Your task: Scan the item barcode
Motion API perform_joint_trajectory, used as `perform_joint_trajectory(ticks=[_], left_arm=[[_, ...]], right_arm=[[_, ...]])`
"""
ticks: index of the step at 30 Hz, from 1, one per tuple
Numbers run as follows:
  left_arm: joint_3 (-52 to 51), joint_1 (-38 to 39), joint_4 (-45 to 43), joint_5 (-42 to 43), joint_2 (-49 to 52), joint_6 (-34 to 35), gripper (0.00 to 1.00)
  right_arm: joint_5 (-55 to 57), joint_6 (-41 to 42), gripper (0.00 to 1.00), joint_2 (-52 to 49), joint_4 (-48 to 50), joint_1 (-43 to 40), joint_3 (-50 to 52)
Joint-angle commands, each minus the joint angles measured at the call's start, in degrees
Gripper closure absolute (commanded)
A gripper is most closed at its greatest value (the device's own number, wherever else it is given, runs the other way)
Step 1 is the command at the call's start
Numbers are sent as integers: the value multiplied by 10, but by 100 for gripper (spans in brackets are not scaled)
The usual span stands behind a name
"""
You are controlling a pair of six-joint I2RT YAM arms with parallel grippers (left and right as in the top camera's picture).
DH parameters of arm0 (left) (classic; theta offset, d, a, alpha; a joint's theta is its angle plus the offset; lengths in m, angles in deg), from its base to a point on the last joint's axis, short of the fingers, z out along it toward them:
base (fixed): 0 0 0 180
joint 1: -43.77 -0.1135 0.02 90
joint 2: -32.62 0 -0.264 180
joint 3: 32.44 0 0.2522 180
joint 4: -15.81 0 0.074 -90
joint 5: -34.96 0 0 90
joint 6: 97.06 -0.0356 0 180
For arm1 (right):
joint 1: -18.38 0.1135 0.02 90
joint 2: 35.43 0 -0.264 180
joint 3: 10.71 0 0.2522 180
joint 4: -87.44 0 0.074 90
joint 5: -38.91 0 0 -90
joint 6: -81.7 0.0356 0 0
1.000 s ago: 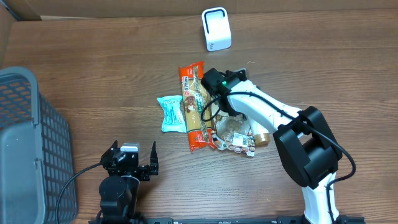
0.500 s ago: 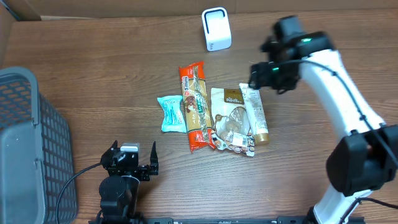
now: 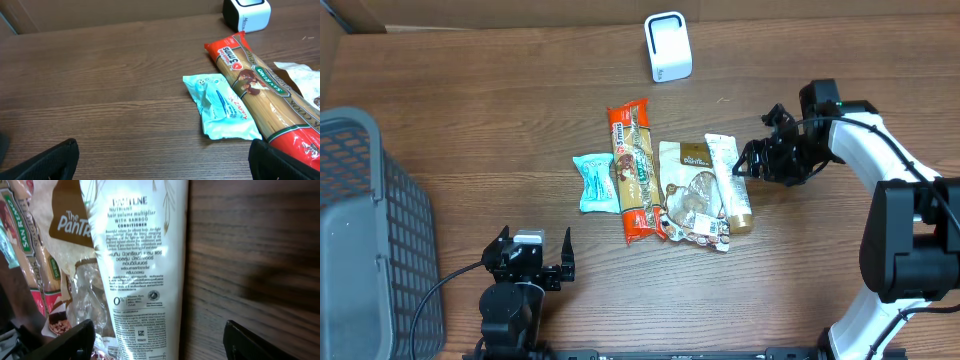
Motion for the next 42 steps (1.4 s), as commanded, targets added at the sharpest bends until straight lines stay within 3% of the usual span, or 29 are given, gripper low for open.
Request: perform_joint_trajectory(ticks=[1,8,17,22,28,32,38,39,42], left_arm=[[-3,0,0,-5,-6,7,1],[-3,0,0,-5,-6,7,1],[-3,0,0,-5,-6,7,0],[-3,0,0,-5,-6,7,0],[-3,0,0,-5,-6,7,0],[-3,0,0,-5,-6,7,0],[-3,0,0,-5,-6,7,0],[-3,0,0,-5,-6,7,0],[-3,0,0,-5,-6,7,1]], right_arm=[[-22,-26,18,2,11,0,22],[-49,-30,19,2,38,0,78],[-49,1,69,2,113,8,151],[-49,10,86,4,111,8,130],[6,21,90,31,33,13,41],[217,98,90,57,-12,61,-8],[440,219,89,55,20,181,27],[450,226,84,55,23,191,30],[484,251,51,55,31,249,37]])
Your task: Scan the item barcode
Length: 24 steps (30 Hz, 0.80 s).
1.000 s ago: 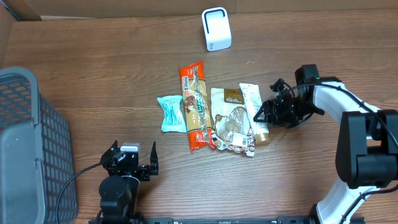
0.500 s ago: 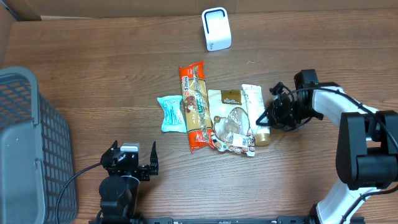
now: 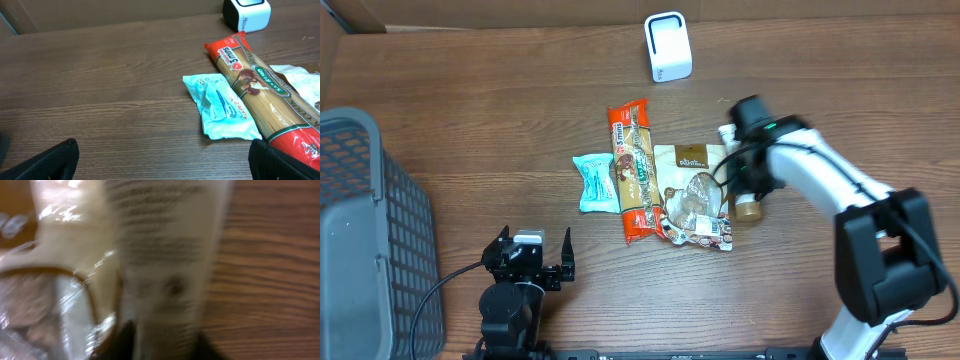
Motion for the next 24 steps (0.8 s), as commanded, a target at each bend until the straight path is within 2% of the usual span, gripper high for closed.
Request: perform_joint_trajectory(ticks=[1,6,14,15,16,24], left_arm=[[-3,0,0,-5,-6,7,0],[-3,0,0,-5,-6,7,1],[-3,0,0,-5,-6,7,1],[-3,0,0,-5,-6,7,0],[-3,0,0,-5,-6,7,1],[-3,0,0,-5,-6,7,1]], right_arm=[[99,61,46,22,7,56,7],[86,75,44,22,-25,66,-33],[-35,26,42,24,-120,-19,-172],[-62,23,31,24,-126,-41,-185],[-93,14,25,24,-125,-72,-188],[-259,-98,27,23,-136,-187,-180]])
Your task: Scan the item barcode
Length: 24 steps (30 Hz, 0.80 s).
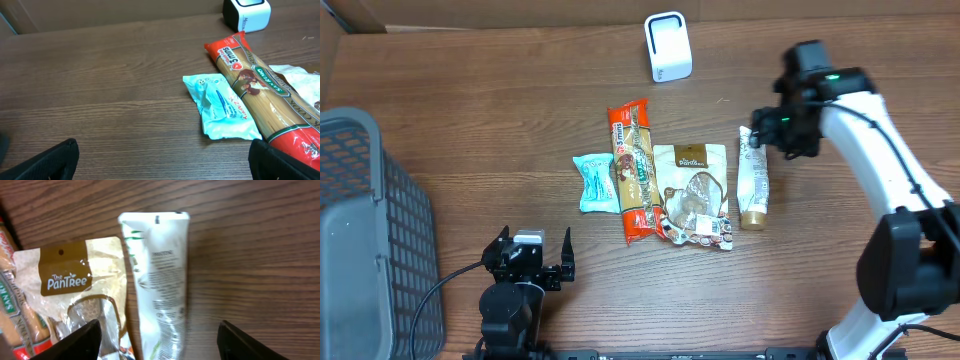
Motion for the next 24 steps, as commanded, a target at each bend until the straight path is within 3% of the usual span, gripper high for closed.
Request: perform_joint_trajectory(ticks=[1,14,24], left_arm=[[-3,0,0,-5,-6,7,1],[-3,0,0,-5,-6,7,1],[-3,0,0,-5,-6,7,0]], right_arm=[[-103,-64,27,13,-10,-22,-1],[-116,-71,27,13,-93,100,0],[-116,-31,28,13,-45,147,102]])
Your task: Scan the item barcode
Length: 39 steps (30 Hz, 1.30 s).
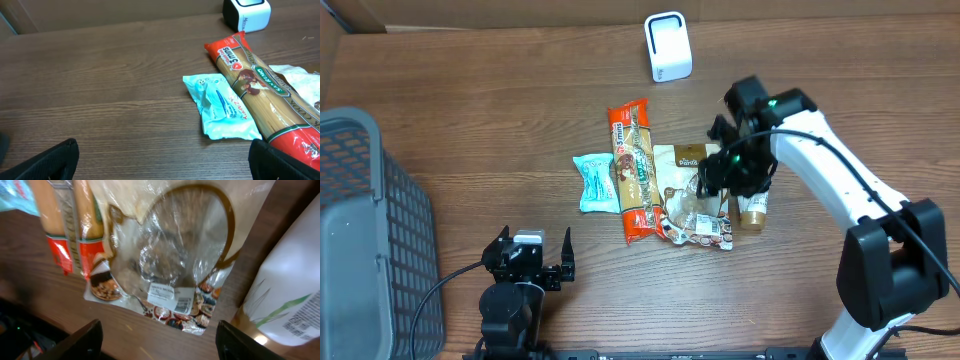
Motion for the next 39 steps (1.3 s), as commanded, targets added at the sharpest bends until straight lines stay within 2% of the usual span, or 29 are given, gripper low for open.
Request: perform_joint_trajectory(ticks=[1,5,11,20,28,32,39], left_arm=[[-3,0,0,-5,-6,7,0],[-3,0,0,-5,-6,7,0],[-3,0,0,-5,-6,7,0],[-3,0,0,-5,-6,7,0],[-3,0,0,-5,-6,7,0],[-3,0,0,-5,-6,7,0],[-3,0,0,-5,-6,7,1]], right_arm=[[-2,27,28,13,18,0,48],[0,29,29,13,27,0,72],[79,57,27,13,17,-9,76],[18,58,27,13,24,-8,81],[64,59,28,13,65,7,126],[84,59,32,13,63,-18,140],[84,43,31,13,73,-127,139]])
